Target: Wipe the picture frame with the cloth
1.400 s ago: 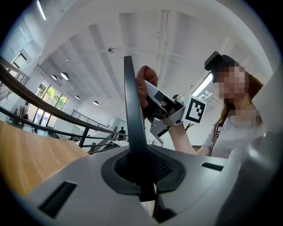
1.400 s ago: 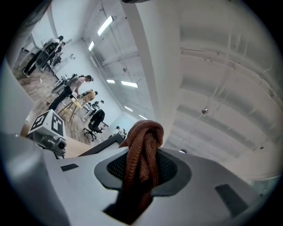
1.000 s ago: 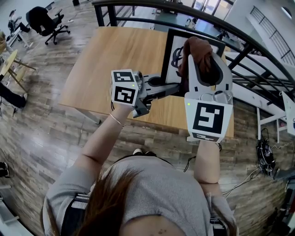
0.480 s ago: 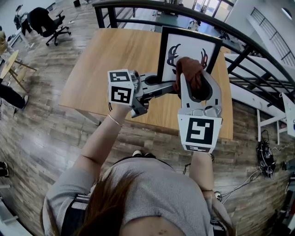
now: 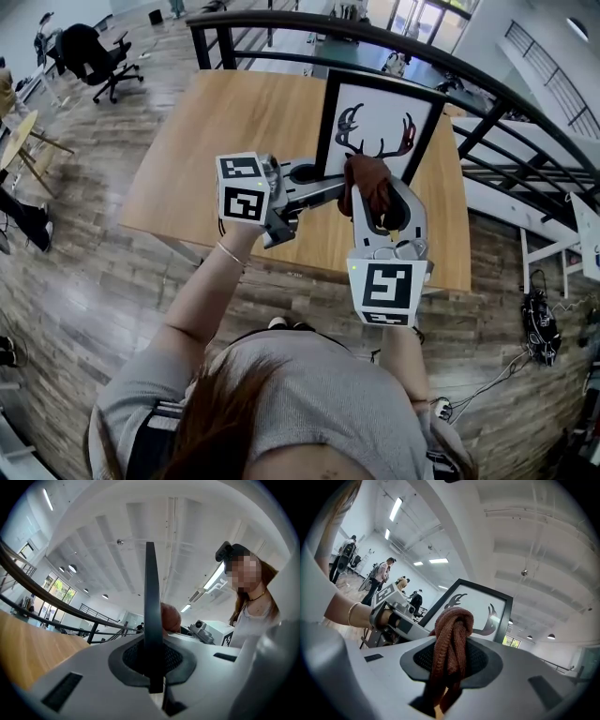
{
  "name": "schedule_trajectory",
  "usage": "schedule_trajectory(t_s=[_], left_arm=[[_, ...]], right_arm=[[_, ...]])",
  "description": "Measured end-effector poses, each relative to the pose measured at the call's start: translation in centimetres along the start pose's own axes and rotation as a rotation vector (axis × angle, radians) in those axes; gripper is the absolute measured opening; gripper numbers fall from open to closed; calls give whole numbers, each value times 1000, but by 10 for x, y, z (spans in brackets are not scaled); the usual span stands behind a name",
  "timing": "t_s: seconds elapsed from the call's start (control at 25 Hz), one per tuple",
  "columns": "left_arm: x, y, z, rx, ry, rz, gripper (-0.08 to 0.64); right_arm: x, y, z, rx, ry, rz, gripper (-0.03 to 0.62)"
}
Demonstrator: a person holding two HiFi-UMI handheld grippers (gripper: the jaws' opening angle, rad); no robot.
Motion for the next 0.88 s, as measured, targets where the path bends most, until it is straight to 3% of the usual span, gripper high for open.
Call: schedule_trajectory(t_s=[0.6,0.88], left_arm=[[-3,0,-9,39,-9,45,17],[-5,-22,-11,117,65,171,17]], right_arm=[[6,13,-13,15,-67,-6,133],[4,38,-20,-8,-157,-46,133]])
Point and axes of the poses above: the fingertips, and each gripper's own axes: x backward along the fingers, z to its right, y out of its underside, the point moved 5 cm from there along x, backward along the fingers, and after that the axes turned 13 degrees about x, right-handed, at the moved point
